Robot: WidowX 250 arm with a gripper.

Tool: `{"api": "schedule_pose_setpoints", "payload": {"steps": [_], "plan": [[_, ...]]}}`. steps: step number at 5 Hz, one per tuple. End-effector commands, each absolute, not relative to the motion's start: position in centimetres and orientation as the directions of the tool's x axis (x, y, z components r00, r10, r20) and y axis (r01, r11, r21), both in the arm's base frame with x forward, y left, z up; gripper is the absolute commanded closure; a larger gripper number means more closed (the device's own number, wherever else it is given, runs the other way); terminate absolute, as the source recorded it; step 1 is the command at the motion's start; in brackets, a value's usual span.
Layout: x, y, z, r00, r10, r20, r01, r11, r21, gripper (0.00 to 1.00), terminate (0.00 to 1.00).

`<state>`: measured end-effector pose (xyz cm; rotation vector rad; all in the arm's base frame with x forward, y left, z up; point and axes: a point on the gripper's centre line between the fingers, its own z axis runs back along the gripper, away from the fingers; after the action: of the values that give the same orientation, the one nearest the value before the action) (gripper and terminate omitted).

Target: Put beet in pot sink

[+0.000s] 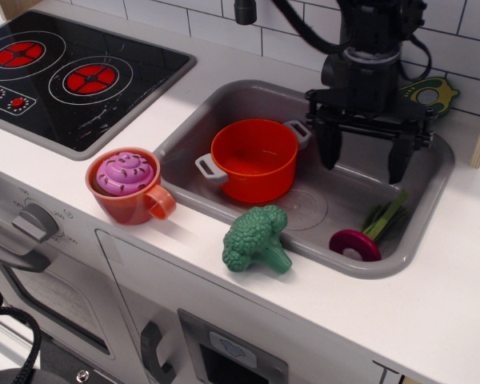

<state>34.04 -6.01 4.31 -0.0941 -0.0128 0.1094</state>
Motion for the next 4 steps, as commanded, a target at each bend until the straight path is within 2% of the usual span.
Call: {"api": "schedule_pose_setpoints", "payload": {"steps": [1, 4], "plan": [[34.0, -6.8, 3.9, 0.997, 0.054, 0.061, -0.045, 0.989, -0.144, 0.00, 0.00], [32.8, -7.2, 0.2, 0.997, 0.067, 0.034, -0.063, 0.992, -0.114, 0.00, 0.00]]}}
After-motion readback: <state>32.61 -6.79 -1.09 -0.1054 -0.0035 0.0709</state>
